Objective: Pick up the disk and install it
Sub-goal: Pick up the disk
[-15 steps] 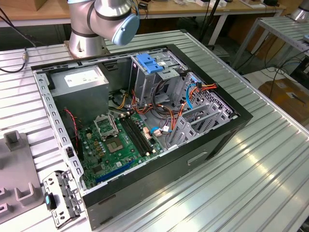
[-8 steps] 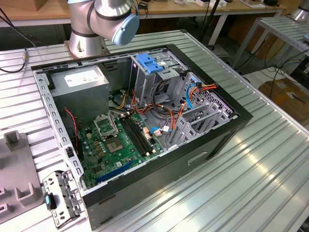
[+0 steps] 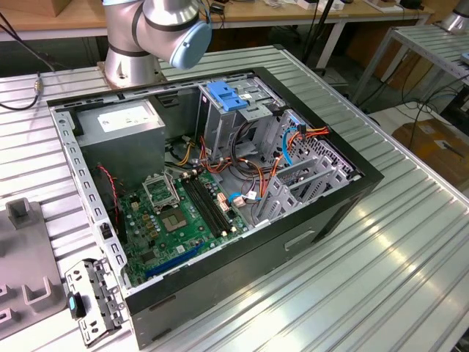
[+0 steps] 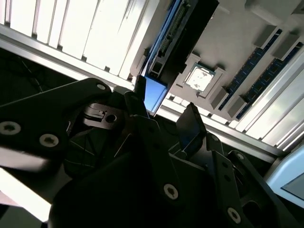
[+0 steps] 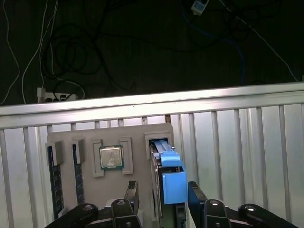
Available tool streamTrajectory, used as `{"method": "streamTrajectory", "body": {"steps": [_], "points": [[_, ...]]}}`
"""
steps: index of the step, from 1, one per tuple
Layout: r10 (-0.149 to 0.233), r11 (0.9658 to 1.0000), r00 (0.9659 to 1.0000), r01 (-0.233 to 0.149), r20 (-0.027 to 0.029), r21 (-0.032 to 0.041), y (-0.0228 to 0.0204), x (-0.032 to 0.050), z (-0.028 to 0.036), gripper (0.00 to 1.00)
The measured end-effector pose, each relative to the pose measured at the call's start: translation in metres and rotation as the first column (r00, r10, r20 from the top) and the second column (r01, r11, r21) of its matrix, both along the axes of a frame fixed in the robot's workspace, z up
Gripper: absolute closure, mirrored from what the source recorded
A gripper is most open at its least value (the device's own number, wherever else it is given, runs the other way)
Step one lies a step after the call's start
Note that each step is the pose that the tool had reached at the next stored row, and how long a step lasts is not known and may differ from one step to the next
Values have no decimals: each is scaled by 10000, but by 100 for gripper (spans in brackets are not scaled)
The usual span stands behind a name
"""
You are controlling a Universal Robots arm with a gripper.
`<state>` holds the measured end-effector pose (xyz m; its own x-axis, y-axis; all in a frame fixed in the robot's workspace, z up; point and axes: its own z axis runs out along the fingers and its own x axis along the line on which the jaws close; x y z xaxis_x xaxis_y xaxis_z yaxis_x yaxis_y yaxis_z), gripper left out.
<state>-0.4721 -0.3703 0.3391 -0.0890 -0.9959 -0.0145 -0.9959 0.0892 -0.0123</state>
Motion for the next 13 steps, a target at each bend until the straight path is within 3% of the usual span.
{"method": "streamTrajectory", "body": {"steps": [4, 13], "points": [[0, 10000, 10000, 0, 2, 4, 27, -11, -20, 46], [292, 9996, 9996, -292, -1, 5, 73, -62, -199, 46]]}}
